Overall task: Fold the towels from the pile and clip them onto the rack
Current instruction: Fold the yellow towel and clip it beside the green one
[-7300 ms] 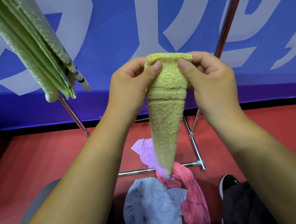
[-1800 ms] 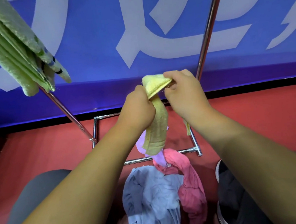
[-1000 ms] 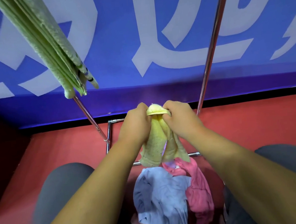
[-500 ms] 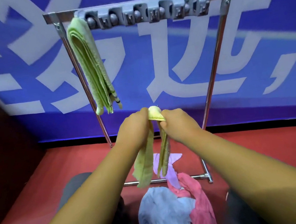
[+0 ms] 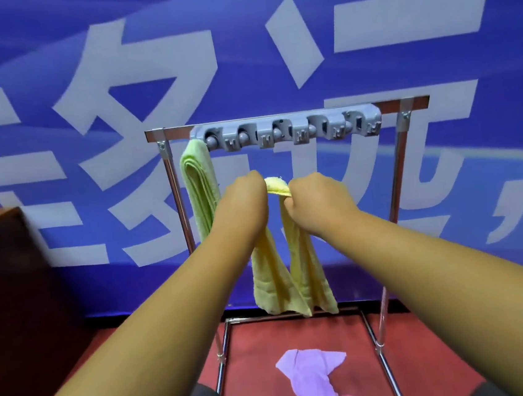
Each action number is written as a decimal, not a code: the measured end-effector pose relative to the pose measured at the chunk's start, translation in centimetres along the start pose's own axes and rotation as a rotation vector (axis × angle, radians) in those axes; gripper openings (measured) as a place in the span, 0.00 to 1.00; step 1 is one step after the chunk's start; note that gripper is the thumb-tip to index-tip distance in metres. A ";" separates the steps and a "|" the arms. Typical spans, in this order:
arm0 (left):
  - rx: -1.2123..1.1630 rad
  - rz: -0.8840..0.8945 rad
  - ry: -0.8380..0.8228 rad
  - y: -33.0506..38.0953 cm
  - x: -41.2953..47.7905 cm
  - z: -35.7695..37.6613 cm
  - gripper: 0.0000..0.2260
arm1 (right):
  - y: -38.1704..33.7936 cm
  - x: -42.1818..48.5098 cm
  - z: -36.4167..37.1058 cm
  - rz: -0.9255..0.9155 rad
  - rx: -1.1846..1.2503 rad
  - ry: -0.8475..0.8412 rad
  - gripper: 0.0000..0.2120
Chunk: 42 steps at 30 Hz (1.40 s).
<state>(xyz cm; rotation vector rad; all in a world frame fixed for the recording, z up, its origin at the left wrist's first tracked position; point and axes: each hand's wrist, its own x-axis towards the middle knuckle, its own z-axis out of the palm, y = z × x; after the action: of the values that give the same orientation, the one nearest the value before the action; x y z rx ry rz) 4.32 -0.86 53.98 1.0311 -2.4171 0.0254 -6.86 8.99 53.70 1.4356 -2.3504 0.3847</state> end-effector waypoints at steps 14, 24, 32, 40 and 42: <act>0.183 -0.166 0.031 -2.1 8.7 -9.4 0.02 | -4.7 9.4 -6.9 -0.060 0.064 0.193 0.10; 0.191 -0.160 0.058 -5.2 9.5 -5.1 0.07 | -6.0 12.1 -2.6 -0.066 0.007 -0.003 0.05; 0.245 -0.228 -0.221 -5.4 12.4 -3.9 0.24 | -6.1 12.3 -1.6 -0.067 0.053 0.026 0.06; 0.187 -0.268 -0.198 -5.6 12.8 -4.0 0.23 | -6.2 12.8 -1.2 -0.040 0.089 0.070 0.10; 0.227 -0.290 -0.329 -5.5 12.6 -3.9 0.25 | -5.9 12.4 -0.3 -0.055 0.094 0.042 0.17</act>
<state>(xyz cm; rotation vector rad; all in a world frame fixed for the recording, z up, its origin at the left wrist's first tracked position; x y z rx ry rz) 2.43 -12.35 62.16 1.5907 -2.5684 0.0329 -6.75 -3.40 59.66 1.5161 -2.2816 0.5120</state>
